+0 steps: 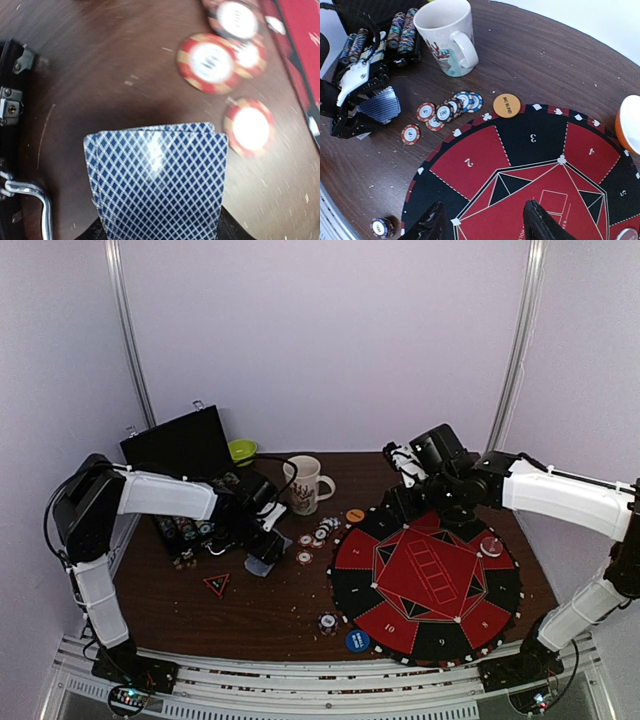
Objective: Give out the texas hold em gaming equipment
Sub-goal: Pick up the poker card from the center of the board, then pass from the left arm to the right
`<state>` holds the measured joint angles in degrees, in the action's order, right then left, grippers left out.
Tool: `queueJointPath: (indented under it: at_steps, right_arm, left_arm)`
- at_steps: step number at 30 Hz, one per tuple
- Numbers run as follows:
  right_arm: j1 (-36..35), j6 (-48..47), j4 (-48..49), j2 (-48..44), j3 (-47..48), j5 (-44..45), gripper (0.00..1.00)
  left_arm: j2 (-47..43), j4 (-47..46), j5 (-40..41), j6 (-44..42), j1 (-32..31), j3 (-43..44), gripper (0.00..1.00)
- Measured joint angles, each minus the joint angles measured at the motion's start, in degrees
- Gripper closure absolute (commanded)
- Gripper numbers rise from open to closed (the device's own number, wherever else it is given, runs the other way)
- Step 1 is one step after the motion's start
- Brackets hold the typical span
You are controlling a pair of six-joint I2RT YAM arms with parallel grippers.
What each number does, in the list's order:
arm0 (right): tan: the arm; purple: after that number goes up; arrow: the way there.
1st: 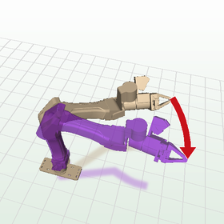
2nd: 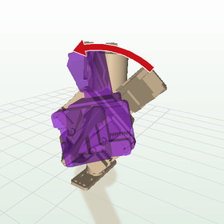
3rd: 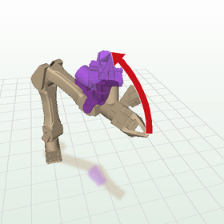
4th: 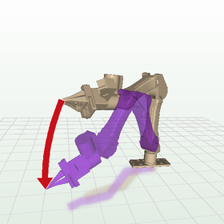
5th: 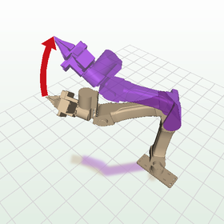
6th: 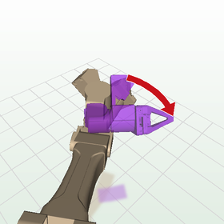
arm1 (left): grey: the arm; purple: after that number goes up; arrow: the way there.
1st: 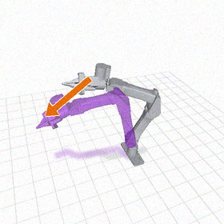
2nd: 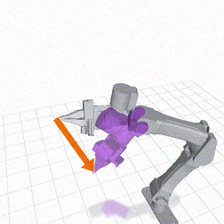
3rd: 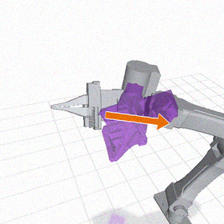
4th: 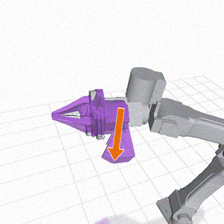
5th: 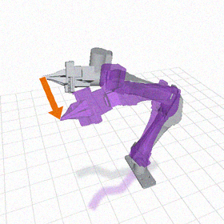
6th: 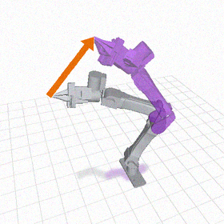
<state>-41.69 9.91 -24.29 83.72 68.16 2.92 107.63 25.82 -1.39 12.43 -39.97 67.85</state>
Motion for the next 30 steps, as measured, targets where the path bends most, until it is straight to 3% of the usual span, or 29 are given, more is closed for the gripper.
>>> queueJointPath:
  at_steps: [7,15,21,30]
  right_arm:
    - [3.3,5.25,4.9,0.5,1.86,-18.14,0.43]
    - [2.58,15.91,19.96,9.31,3.15,-36.33,0.4]
    - [-0.13,21.38,27.08,16.98,4.85,-43.34,0.34]
    - [-1.62,26.34,33.88,22.4,7.26,-49.0,0.38]
  left_arm:
    - [-8.55,7.98,-2.69,-11.41,-4.22,1.73,0.44]
    - [-18.73,9.46,-7.48,-21.18,-7.41,5.66,0.44]
    - [-19.19,11.39,-8.28,-24.85,-7.82,7.72,0.45]
    - [-19.06,12.39,-8.28,-27.8,-8.15,7.85,0.45]
